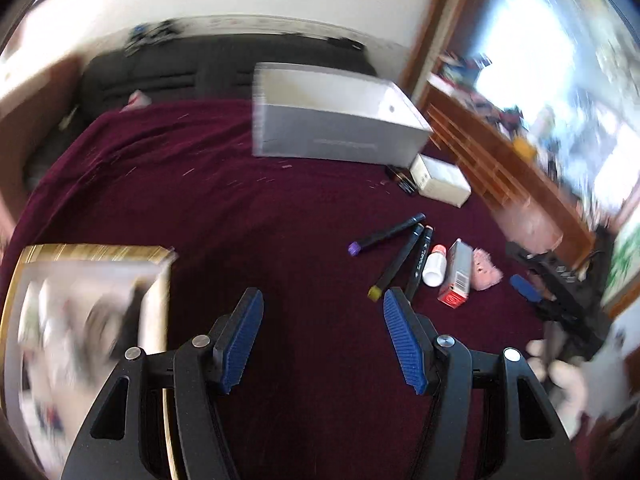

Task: Organize objects
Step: 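Withdraw both tools from the tray back over the remaining table items, then grasp the purple-capped black marker with the left tool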

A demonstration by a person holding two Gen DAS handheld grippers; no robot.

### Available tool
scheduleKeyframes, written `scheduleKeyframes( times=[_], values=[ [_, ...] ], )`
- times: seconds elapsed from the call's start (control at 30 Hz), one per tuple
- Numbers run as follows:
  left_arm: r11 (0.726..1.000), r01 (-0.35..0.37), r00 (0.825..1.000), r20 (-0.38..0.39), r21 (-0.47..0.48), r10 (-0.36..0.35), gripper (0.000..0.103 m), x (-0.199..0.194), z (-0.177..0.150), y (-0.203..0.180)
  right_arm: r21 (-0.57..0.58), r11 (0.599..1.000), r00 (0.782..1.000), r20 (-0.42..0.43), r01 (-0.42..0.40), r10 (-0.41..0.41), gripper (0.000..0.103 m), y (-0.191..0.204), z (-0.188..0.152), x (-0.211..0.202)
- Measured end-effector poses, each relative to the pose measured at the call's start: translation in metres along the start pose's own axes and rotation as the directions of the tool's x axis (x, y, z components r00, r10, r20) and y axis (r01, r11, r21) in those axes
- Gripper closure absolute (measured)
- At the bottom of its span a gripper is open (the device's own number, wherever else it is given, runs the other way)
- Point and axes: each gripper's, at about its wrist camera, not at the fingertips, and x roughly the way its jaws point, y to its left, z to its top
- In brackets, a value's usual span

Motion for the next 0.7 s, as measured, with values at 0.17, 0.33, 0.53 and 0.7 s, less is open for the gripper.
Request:
scheduleKeyframes(
  times=[0.17,0.33,0.53,0.7],
  values=[
    [0.971,-0.038,0.999,-0.027,0.234,0.046,0.047,0.065,0.023,-0.04,0.016,0.999,0.999,-0.038,-0.037,0.038,0.02,-0.007,-0.005,0.005],
    [0.917,-0.049,0.997,-0.036,0.395,0.069,0.047,0.111,0.037,-0.067,0.029,0.996,0.995,-0.051,-0.079,0.08,0.02,-0.004,-0.004,0.005],
    [0.883,0.019,0.997,-0.075,0.469,0.019,0.046,0.143,0.039,-0.088,0.054,0.994,0.995,-0.046,-0.09,0.093,0.02,-0.009,-0.003,0.003],
    [0.882,0.065,0.995,-0.102,0.467,-0.019,0.055,0.153,0.047,-0.101,0.066,0.993,0.993,-0.063,-0.098,0.103,0.02,-0.01,-0.003,0.006]
  ],
)
